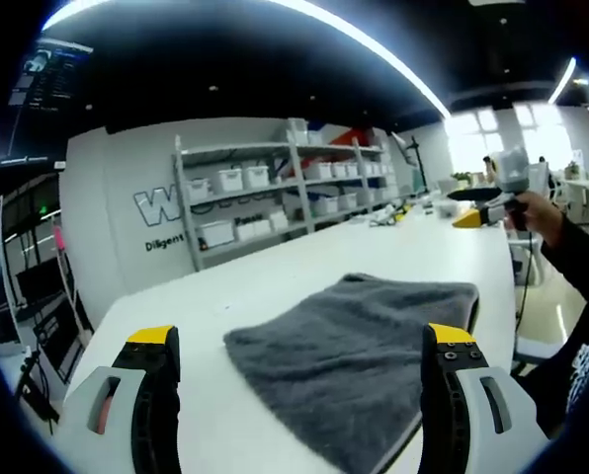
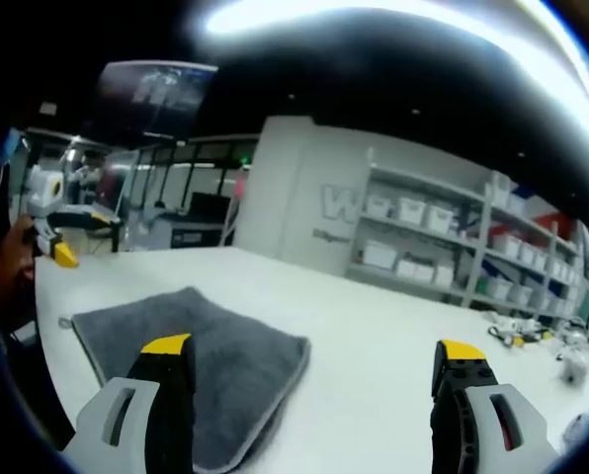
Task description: Open the folded towel by lifting each exposed corner and separating the folded layers until the towel lies flat within the target outline without major curled edges
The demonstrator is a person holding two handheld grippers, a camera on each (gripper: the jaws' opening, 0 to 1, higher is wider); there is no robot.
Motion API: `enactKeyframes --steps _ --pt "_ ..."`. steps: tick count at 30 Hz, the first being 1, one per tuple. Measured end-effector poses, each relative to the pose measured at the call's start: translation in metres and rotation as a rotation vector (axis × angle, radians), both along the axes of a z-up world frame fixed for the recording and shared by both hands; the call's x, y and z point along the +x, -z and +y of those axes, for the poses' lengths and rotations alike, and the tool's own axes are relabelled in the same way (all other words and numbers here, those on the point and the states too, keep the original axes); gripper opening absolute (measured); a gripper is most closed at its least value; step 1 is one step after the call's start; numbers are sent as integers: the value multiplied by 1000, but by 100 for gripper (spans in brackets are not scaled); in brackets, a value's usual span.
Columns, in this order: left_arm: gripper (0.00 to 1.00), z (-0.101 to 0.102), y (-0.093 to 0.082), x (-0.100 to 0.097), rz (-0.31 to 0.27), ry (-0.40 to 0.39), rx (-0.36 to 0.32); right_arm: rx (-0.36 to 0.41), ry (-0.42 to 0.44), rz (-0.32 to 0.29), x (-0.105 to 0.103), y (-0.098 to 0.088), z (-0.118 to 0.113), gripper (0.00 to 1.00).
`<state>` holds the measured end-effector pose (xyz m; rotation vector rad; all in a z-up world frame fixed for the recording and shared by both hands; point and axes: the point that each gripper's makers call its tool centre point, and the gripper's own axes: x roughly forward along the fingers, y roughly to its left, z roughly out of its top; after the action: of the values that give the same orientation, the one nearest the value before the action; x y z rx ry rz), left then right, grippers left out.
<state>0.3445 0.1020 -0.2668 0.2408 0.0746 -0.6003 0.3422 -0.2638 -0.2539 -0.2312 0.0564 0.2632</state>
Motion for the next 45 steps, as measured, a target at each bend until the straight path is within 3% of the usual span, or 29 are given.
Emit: enactKeyframes --steps 6,8,12,23,28,30,34,45 --pt "100 -12 -1 -5 -4 18 9 -9 2 4 1 1 -1 100" --pt "100 -16 -1 -7 -22 14 44 -21 -1 4 2 -3 -2 100" --pt "100 -30 -3 -11 -68 13 124 -52 -8 -13 7 -18 -3 98" --pt "100 -77 -15 -30 -142 66 225 -108 -50 -47 22 -50 4 98" --pt "100 -109 -19 -45 -175 104 267 -150 -102 -63 29 -68 14 98" --pt "100 -122 -20 -49 -206 112 304 -153 -153 -34 33 -68 21 98" --pt "100 -139 -19 -51 -245 101 375 -129 -183 -36 40 -74 24 96" --pt "100 -178 -6 -61 -273 141 463 -137 -227 -26 70 -79 25 94"
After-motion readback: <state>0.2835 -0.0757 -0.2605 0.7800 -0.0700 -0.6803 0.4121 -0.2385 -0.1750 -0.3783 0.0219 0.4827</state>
